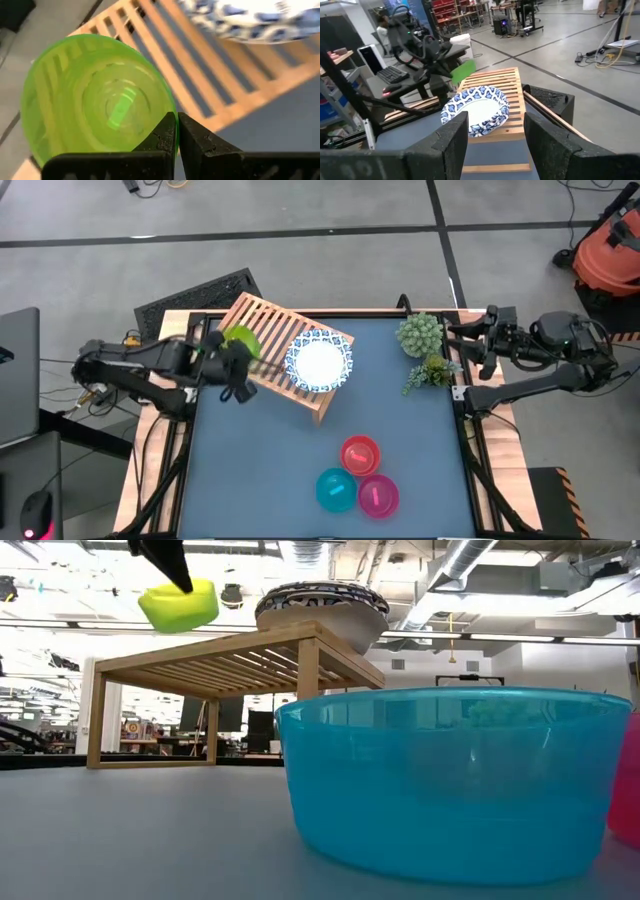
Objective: Place and stack bowls onto a shelf
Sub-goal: Put the green bowl on the shelf
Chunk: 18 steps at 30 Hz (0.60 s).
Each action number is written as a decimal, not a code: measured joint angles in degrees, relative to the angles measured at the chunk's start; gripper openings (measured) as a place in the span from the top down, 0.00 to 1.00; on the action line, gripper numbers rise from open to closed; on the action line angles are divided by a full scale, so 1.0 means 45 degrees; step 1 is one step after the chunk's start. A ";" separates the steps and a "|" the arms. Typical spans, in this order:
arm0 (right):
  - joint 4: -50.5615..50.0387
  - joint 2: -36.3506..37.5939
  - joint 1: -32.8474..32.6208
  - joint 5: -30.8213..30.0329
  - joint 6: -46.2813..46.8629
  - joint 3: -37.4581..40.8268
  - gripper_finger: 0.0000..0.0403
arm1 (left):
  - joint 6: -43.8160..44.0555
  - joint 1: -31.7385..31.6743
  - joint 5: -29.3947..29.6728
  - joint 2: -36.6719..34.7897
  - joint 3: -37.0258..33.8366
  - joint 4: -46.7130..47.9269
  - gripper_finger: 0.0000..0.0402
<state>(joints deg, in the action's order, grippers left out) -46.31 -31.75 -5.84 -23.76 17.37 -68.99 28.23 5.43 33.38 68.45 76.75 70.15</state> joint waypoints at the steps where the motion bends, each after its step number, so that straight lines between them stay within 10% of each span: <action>1: 0.0002 0.0000 -0.0001 -0.0068 0.0003 0.0004 0.46 | -0.0484 -0.0473 -0.0222 0.0000 0.0000 -0.0033 1.00; 18: -0.0003 -0.0002 -0.0002 -0.0415 0.0037 0.0002 0.46 | -0.7892 -0.6273 -0.4007 0.1190 0.0000 -0.0440 1.00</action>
<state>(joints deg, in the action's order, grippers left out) -46.33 -31.76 -5.85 -25.63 17.54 -68.98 -7.28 -22.80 15.35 73.80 76.75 68.16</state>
